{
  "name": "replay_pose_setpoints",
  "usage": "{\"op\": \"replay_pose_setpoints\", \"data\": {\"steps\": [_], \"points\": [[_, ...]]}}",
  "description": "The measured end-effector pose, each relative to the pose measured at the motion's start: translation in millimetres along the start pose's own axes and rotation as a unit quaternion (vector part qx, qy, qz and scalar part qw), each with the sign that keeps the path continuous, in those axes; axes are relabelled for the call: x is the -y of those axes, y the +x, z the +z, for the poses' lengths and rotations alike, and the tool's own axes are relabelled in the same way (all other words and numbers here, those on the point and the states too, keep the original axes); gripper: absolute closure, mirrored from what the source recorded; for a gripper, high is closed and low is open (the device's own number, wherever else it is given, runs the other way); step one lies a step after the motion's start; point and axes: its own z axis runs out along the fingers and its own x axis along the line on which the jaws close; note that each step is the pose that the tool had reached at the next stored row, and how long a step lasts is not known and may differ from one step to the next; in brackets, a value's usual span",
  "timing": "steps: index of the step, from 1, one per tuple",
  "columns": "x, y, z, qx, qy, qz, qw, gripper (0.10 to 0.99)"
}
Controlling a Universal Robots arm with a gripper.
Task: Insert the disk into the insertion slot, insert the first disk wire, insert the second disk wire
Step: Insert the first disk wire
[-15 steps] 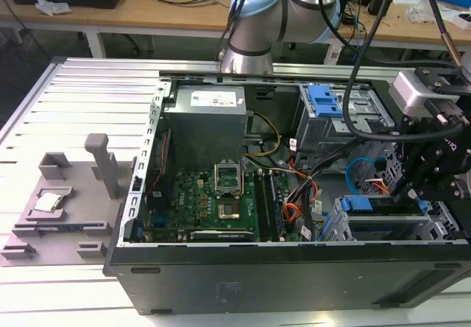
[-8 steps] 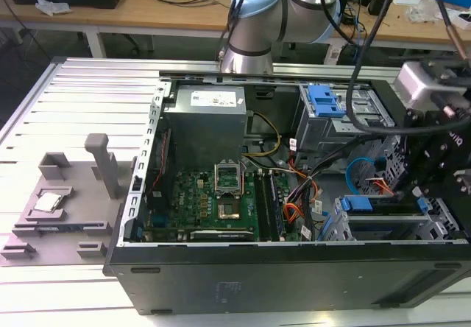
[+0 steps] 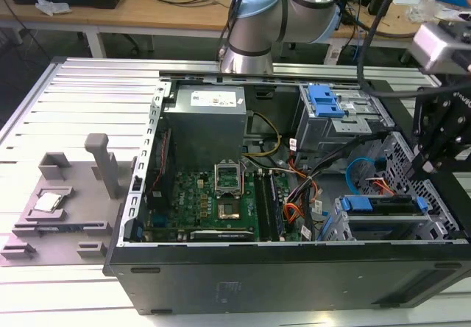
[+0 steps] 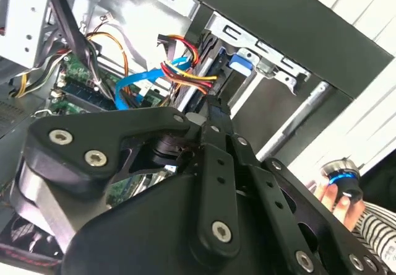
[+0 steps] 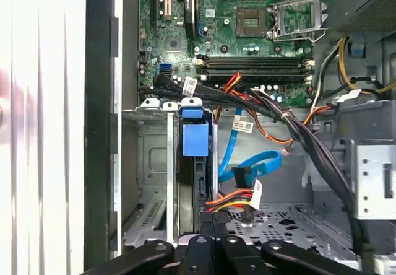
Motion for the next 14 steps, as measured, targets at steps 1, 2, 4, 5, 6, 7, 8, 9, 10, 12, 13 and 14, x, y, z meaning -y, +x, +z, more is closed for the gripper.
{"op": "replay_pose_setpoints", "data": {"steps": [1, 2, 4, 5, 6, 7, 8, 9, 10, 12, 13, 14], "points": [[-0.1, 0.0, -2.7, 0.0001, 0.0000, 0.000, 1.0000, 0.980], [-0.2, 0.0, -5.1, 0.0000, 0.0000, 0.000, 1.0000, 0.980], [-0.2, 0.0, -5.9, 0.0002, 0.0000, 0.000, 1.0000, 0.980], [-0.2, 0.0, -6.0, 0.0001, 0.0000, 0.000, 1.0000, 0.980], [-0.2, 0.0, -6.2, 0.0000, 0.0000, 0.000, 1.0000, 0.980], [-0.2, 0.0, -6.2, 0.0001, 0.0000, 0.000, 1.0000, 0.980], [-0.3, 0.0, -6.2, 0.0001, 0.0000, 0.000, 1.0000, 0.980], [-0.3, 0.0, -6.3, 0.0001, 0.0000, 0.000, 1.0000, 0.980], [-0.3, 0.0, -6.4, 0.0001, 0.0000, 0.000, 1.0000, 0.980], [-0.3, 0.0, -6.6, 0.0000, 0.0000, 0.000, 1.0000, 0.980], [-0.3, 0.0, -6.6, 0.0001, 0.0000, 0.000, 1.0000, 0.980], [-0.3, 0.0, -6.7, 0.0001, 0.0000, 0.000, 1.0000, 0.980]]}}
